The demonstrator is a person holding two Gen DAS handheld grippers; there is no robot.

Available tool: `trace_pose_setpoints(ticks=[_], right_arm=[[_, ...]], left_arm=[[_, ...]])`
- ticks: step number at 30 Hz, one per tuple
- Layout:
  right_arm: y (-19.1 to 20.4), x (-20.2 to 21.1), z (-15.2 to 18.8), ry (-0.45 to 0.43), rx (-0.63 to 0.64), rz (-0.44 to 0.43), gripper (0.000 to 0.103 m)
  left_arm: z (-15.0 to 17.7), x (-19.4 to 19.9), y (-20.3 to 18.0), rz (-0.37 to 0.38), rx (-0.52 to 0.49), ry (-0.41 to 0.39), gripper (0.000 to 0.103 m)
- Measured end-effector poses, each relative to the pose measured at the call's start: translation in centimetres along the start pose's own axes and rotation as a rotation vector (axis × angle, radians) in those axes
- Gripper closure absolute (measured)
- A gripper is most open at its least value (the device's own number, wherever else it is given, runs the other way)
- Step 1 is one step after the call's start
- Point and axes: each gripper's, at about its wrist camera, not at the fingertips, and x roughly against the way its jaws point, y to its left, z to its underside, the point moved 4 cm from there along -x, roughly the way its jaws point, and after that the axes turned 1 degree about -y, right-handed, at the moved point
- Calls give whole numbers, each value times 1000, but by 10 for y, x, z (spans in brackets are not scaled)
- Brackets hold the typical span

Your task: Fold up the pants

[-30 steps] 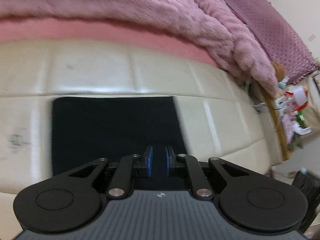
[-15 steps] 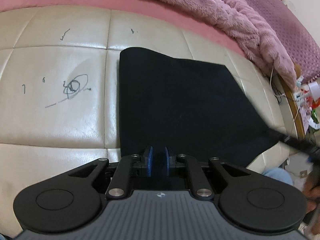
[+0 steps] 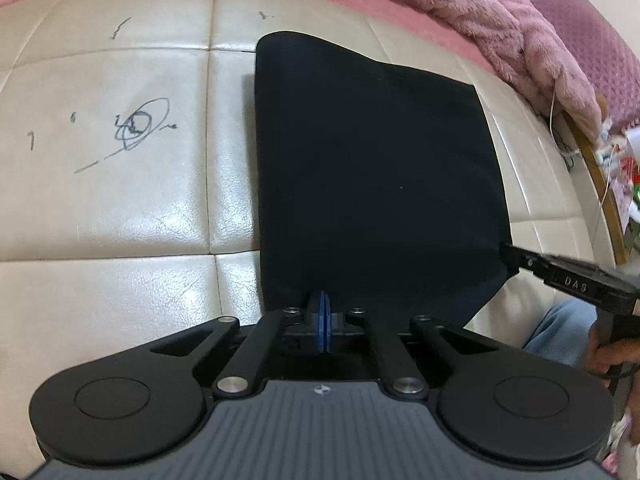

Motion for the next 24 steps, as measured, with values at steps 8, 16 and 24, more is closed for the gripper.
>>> trace_pose_setpoints(ticks=[8, 16, 24], right_arm=[[-1, 0, 1, -16, 41, 15, 90], [0, 17, 2, -20, 130, 73, 68], [1, 47, -28, -139, 126, 44, 73]], left_arm=[[17, 7, -15, -48, -169, 79, 97], [14, 29, -9, -64, -186, 87, 77], [-43, 59, -3, -48, -103, -164, 76]])
